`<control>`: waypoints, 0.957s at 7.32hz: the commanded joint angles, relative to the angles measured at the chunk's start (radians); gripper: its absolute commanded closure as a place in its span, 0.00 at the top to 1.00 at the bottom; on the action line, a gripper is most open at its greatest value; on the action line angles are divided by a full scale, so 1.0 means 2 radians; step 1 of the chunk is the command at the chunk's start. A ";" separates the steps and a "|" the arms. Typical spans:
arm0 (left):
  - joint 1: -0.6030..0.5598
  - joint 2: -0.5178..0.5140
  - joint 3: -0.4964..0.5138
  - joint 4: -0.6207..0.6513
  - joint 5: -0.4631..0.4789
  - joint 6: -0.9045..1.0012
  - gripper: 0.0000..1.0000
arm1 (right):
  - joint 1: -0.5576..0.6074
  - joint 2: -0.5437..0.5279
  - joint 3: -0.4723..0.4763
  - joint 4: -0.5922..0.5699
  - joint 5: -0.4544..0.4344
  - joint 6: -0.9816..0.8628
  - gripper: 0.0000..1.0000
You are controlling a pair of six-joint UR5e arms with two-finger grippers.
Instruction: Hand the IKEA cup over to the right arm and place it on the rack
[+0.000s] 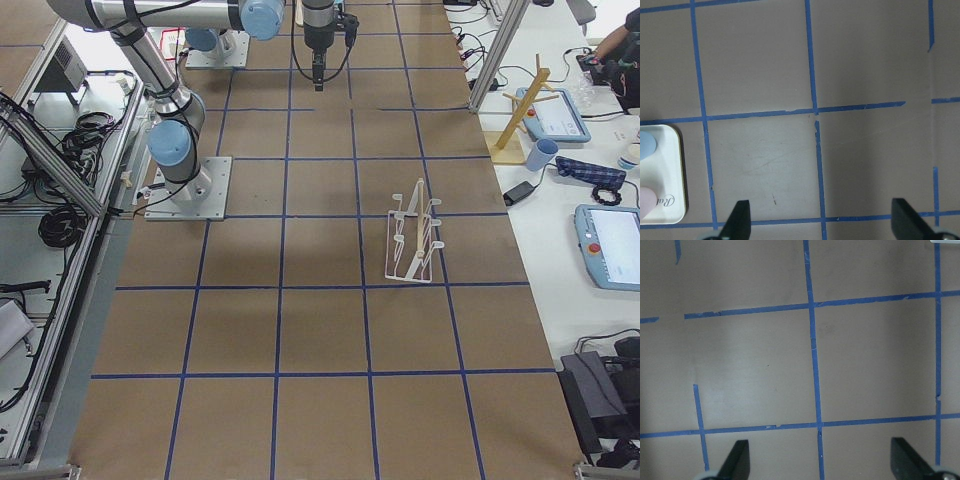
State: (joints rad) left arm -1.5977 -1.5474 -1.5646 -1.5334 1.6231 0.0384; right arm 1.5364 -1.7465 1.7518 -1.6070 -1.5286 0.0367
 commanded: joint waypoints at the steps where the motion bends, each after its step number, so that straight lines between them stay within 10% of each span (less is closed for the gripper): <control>1: 0.000 -0.001 -0.001 0.000 -0.002 0.002 1.00 | 0.000 0.000 0.000 0.000 0.000 0.002 1.00; 7: 0.003 -0.001 -0.009 0.000 -0.033 -0.016 0.95 | 0.000 0.000 -0.001 0.000 0.000 0.001 1.00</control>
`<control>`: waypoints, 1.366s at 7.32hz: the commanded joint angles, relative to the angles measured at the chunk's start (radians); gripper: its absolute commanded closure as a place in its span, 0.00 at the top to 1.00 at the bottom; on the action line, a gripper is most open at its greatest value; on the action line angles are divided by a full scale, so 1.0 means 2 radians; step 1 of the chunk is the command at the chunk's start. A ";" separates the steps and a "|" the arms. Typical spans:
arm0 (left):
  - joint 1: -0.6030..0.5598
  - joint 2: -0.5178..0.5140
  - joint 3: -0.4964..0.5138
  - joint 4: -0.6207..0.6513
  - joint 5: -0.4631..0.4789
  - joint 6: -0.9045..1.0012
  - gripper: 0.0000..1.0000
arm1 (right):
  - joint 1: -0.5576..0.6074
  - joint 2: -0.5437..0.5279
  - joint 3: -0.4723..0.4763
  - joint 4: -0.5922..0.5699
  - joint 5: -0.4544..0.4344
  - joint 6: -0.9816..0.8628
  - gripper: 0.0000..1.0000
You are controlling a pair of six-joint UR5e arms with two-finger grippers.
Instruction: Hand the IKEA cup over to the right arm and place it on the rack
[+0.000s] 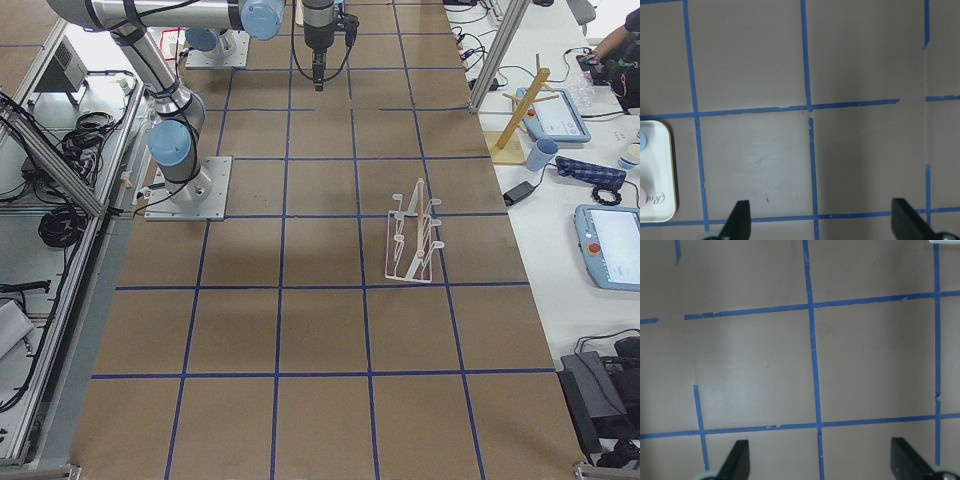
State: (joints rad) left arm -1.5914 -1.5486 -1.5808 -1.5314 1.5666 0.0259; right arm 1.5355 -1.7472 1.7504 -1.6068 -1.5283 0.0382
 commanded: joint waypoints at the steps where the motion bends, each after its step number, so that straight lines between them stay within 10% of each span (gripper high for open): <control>1: 0.000 0.000 0.005 -0.005 0.001 -0.012 0.94 | 0.000 0.000 0.000 -0.001 0.003 0.000 1.00; 4: 0.013 0.001 0.004 -0.020 0.009 0.001 0.95 | -0.001 0.000 -0.002 -0.001 0.004 -0.003 1.00; 10: 0.279 -0.099 0.007 0.064 -0.024 0.390 1.00 | 0.000 0.001 -0.003 0.000 0.004 -0.001 1.00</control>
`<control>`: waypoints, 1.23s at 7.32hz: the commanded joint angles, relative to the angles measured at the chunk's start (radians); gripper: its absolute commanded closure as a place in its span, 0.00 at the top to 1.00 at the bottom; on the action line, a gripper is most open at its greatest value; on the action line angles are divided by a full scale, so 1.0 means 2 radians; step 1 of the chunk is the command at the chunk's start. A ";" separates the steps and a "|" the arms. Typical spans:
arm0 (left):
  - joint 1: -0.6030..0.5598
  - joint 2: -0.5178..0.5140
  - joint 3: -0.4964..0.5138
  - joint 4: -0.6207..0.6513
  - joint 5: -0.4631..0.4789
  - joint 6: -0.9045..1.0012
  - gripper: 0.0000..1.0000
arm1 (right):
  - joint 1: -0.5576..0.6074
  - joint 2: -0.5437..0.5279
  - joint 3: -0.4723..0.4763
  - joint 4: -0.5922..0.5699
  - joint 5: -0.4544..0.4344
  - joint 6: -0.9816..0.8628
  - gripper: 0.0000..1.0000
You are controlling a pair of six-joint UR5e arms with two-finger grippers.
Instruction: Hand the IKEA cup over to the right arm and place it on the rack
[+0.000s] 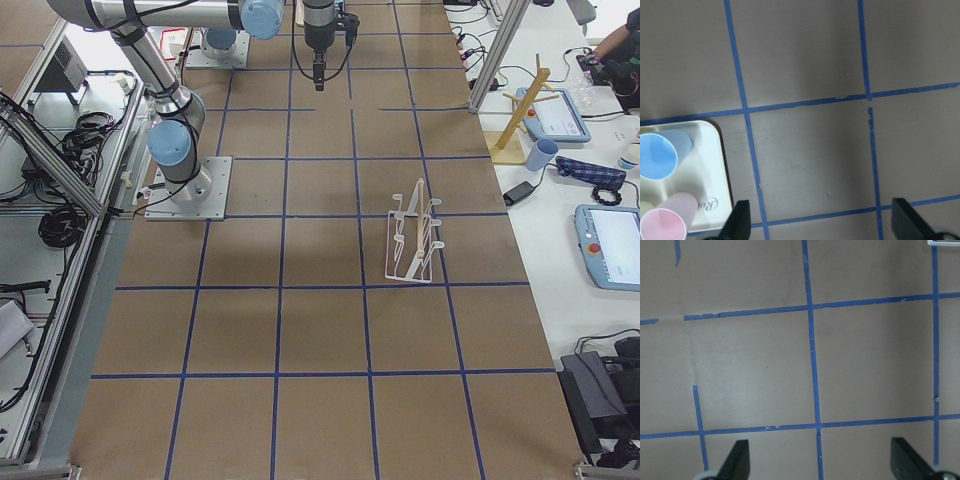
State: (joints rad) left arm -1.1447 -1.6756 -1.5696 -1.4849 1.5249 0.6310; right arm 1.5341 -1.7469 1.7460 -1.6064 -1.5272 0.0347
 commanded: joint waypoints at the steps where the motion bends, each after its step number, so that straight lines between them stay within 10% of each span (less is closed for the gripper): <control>1: 0.088 -0.064 -0.001 0.087 -0.005 0.152 1.00 | 0.001 0.001 -0.002 -0.001 0.004 0.001 1.00; 4: 0.148 -0.163 0.015 0.208 -0.036 0.273 1.00 | 0.001 0.001 -0.001 -0.001 0.002 -0.004 1.00; 9: 0.173 -0.198 0.023 0.151 -0.032 0.268 1.00 | 0.000 0.001 0.002 -0.024 0.000 -0.004 1.00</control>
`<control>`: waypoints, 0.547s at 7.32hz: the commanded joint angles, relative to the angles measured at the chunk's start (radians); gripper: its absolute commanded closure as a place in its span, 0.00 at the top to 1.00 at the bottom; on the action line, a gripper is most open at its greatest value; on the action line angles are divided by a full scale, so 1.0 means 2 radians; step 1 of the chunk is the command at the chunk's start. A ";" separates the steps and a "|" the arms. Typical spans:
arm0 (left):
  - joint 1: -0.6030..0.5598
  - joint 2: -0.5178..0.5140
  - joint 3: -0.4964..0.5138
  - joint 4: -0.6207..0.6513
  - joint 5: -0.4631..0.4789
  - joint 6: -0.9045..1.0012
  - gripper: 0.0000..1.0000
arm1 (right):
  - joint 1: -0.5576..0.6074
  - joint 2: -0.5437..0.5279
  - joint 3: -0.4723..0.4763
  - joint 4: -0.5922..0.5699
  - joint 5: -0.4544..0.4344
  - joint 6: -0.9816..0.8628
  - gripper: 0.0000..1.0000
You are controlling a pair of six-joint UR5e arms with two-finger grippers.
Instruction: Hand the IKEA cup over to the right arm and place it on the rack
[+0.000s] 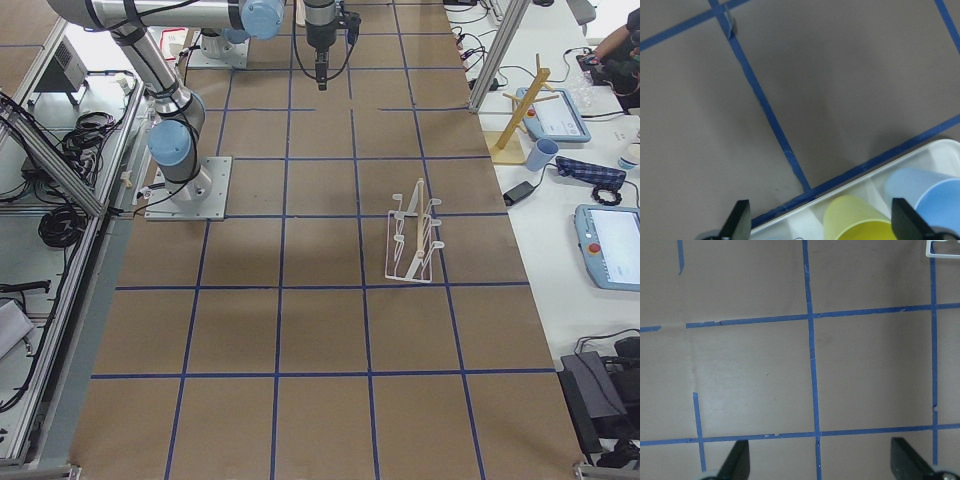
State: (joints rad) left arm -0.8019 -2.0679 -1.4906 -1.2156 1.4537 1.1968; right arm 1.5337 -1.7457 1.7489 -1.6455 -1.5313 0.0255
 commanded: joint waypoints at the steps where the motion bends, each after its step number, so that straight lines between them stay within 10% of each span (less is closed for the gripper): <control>1: 0.004 -0.005 -0.025 0.057 0.006 -0.015 1.00 | 0.000 0.000 0.001 -0.004 0.000 0.000 1.00; 4: 0.017 -0.008 -0.029 0.055 0.005 -0.009 1.00 | 0.001 0.000 0.001 -0.003 -0.001 0.001 1.00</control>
State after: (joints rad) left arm -0.7869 -2.0818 -1.5420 -1.1029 1.4654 1.1728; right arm 1.5352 -1.7457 1.7512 -1.6522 -1.5331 0.0264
